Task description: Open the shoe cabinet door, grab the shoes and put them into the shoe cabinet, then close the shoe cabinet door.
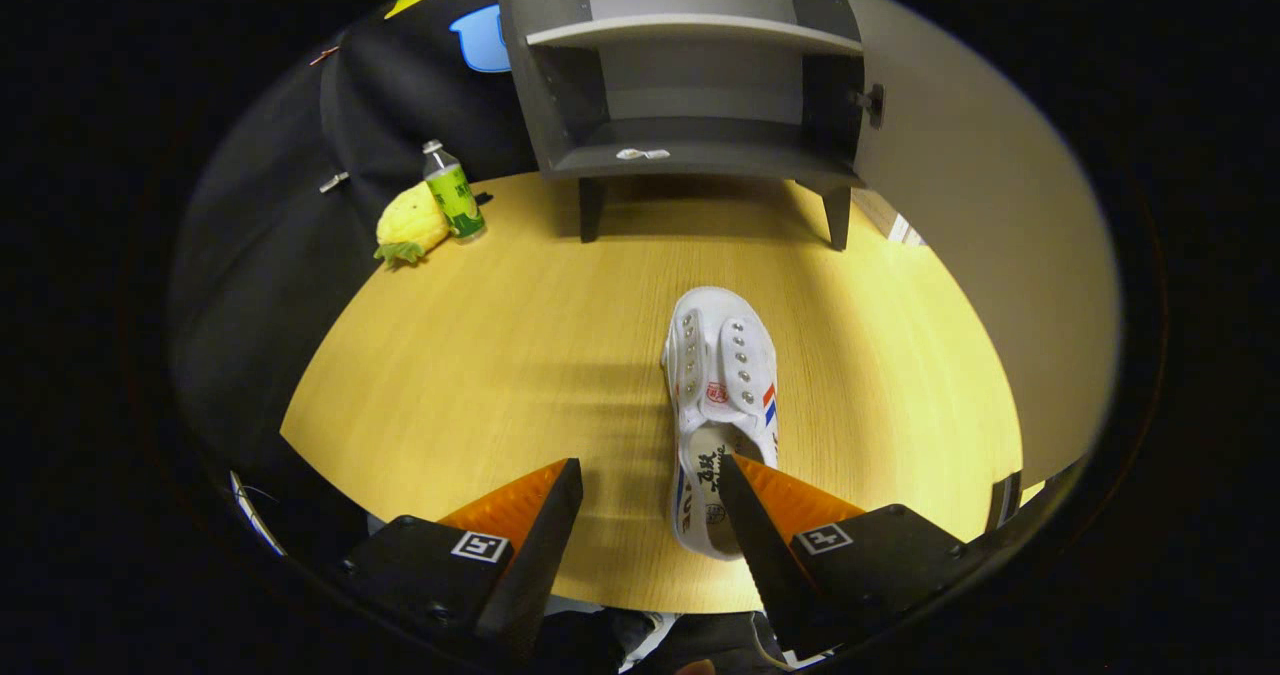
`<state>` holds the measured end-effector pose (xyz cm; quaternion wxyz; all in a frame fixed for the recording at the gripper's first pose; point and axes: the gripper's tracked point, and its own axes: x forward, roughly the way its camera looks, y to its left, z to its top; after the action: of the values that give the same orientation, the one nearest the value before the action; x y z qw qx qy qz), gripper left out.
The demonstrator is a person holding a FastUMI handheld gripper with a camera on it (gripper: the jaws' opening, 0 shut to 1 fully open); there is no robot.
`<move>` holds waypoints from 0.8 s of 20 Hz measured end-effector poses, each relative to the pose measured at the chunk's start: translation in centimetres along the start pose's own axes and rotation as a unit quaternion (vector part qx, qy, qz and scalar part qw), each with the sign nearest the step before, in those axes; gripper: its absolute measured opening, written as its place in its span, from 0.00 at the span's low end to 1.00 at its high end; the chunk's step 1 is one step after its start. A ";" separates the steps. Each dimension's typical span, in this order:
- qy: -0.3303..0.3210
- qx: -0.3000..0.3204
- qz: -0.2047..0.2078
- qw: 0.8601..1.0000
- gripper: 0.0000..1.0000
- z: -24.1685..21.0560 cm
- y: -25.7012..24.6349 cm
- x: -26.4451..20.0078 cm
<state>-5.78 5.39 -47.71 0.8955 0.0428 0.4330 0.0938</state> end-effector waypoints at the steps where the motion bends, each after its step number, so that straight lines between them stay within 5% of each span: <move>1: 0.000 0.003 -0.002 1.000 0.88 -0.3 -0.2 0.9; 8: -0.084 0.027 -0.025 0.996 0.62 1.8 -1.0 6.3; 15: -0.168 0.013 -0.078 0.983 0.57 4.7 -3.3 8.1; 16: -0.174 0.008 -0.072 0.982 0.46 5.0 -3.1 9.2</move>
<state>4.12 4.30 -52.11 0.9612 0.0349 0.2732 0.0169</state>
